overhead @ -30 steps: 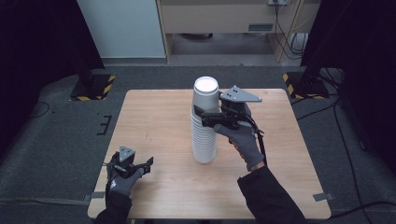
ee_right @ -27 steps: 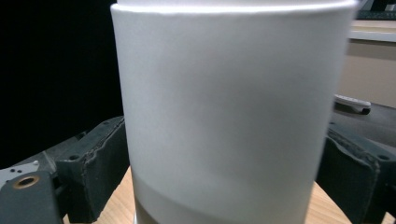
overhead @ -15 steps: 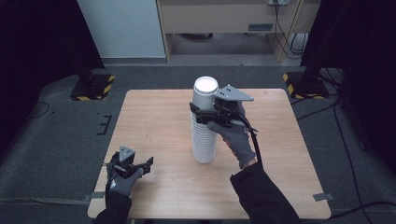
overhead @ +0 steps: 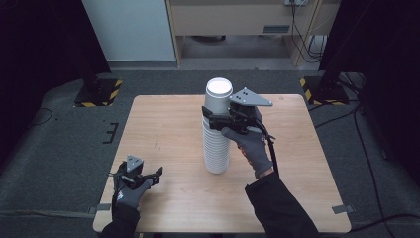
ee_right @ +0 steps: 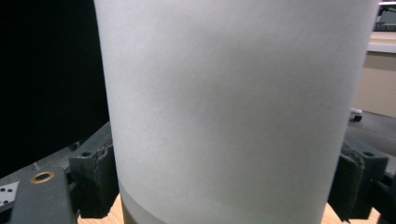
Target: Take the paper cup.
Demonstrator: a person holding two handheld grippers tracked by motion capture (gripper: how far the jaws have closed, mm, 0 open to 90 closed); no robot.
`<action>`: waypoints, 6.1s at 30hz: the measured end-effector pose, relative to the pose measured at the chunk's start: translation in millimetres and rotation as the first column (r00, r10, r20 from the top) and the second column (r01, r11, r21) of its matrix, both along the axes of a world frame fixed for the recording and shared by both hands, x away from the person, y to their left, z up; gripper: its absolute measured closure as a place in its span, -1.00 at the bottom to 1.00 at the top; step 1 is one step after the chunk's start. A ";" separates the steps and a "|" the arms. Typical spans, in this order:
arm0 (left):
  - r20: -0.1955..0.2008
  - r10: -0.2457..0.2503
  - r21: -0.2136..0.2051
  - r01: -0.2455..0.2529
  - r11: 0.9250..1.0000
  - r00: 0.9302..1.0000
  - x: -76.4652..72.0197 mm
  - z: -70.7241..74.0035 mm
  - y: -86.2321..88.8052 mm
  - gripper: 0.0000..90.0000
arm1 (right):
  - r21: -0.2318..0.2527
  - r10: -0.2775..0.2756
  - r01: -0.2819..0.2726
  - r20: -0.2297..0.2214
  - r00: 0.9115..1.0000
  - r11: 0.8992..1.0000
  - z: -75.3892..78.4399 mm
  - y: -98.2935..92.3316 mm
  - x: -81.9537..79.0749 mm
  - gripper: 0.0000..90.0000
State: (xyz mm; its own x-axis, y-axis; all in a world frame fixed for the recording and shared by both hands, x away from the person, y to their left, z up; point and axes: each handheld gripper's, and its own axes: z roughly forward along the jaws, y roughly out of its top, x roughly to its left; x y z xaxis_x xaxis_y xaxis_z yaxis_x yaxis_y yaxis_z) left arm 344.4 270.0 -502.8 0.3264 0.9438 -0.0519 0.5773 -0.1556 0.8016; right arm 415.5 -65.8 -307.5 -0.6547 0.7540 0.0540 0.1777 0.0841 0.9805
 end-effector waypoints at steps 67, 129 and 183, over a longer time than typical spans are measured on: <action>0.034 -0.006 -0.002 0.006 1.000 0.999 -0.7 2.1 -0.5 -0.62 | 0.190 -0.086 0.080 0.025 0.996 0.978 24.4 -102.0 -37.5 -0.66; 0.261 -0.255 -0.103 0.290 0.951 0.931 -19.5 29.9 -74.0 -0.31 | 0.354 -0.137 0.230 -0.267 0.954 0.906 -111.9 -164.4 -77.6 -0.67; 0.351 -0.503 -0.105 0.567 0.817 0.790 -18.7 60.1 -188.9 -0.17 | 0.419 -0.138 0.262 -0.303 0.943 0.870 -112.2 -170.7 -75.4 -0.67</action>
State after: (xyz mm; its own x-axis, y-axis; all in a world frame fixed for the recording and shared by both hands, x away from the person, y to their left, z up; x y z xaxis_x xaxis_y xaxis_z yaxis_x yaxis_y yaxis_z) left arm 325.7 81.1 -442.7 0.8052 0.5922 -0.0327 0.1798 -0.1912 0.9649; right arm 340.0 -236.6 -419.7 -0.4090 0.7200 0.5606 0.3916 -0.4165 0.8205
